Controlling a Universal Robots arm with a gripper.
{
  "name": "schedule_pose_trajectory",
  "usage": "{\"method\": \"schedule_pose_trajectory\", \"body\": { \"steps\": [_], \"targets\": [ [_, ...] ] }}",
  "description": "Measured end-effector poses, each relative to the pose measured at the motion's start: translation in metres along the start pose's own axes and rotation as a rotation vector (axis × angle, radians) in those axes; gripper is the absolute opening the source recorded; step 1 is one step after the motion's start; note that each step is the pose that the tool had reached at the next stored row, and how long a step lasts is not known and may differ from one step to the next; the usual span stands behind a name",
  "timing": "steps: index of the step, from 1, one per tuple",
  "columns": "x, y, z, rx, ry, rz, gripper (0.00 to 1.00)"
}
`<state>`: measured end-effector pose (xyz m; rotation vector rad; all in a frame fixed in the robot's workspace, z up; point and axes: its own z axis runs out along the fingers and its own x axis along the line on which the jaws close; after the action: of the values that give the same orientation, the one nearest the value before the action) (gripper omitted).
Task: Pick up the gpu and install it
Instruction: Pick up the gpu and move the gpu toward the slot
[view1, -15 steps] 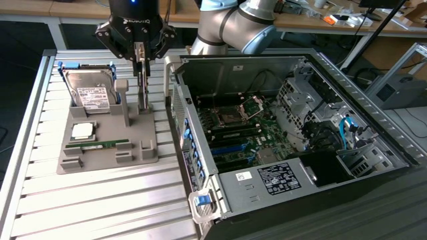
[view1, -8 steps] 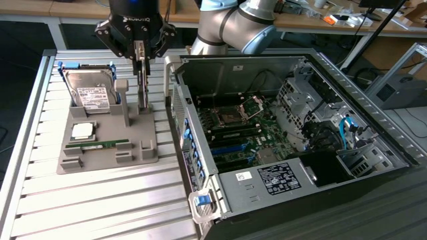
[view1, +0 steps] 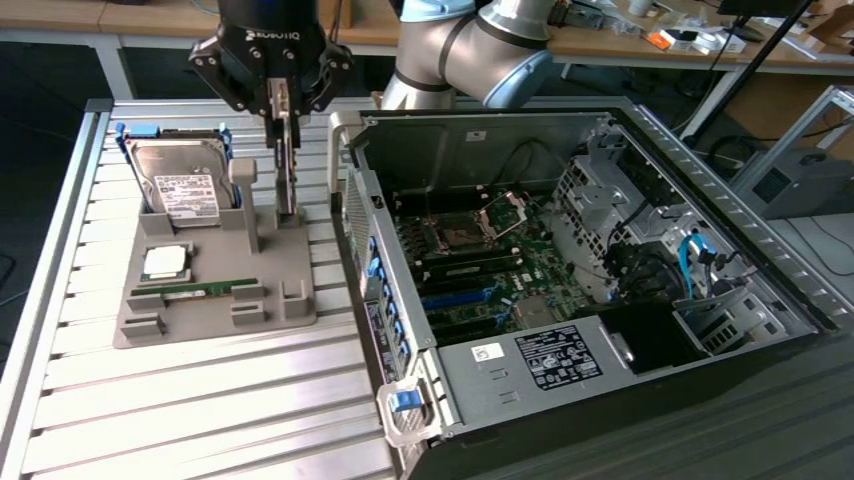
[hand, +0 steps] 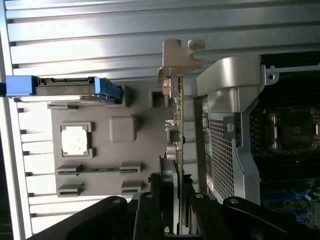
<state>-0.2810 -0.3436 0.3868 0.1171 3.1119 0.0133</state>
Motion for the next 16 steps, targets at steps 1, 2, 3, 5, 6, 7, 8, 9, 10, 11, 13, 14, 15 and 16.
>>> {"method": "schedule_pose_trajectory", "body": {
  "steps": [1, 2, 3, 5, 6, 7, 8, 9, 10, 11, 13, 14, 15, 16],
  "targets": [
    [0.0000, 0.0000, -0.0004, -0.0001, 0.0000, 0.000, 0.27],
    [0.0000, 0.0000, -0.0007, -0.0002, 0.0001, 0.000, 0.27],
    [0.0000, 0.0000, -0.0011, -0.0004, 0.0001, 0.000, 0.27],
    [0.0000, 0.0000, -0.0017, -0.0006, 0.0001, 0.000, 0.27],
    [0.0000, 0.0000, -0.0019, -0.0007, 0.0000, 0.000, 0.27],
    [0.0000, 0.0001, -0.0022, -0.0009, 0.0000, 0.000, 0.27],
    [-0.0001, 0.0000, -0.0024, -0.0009, 0.0000, 0.000, 0.27],
    [-0.0001, 0.0000, -0.0028, -0.0009, 0.0001, 0.000, 0.27],
    [-0.0001, 0.0000, -0.0031, -0.0010, 0.0001, 0.000, 0.27],
    [-0.0001, 0.0000, -0.0033, -0.0010, 0.0001, 0.000, 0.27],
    [-0.0001, 0.0000, -0.0036, -0.0009, 0.0001, 0.000, 0.27],
    [-0.0001, 0.0000, -0.0036, -0.0005, 0.0000, 0.000, 0.27],
    [-0.0001, 0.0000, -0.0038, 0.0012, 0.0001, 0.000, 0.27],
    [-0.0002, 0.0001, -0.0039, 0.0042, -0.0001, 0.000, 0.27]
  ]
}}
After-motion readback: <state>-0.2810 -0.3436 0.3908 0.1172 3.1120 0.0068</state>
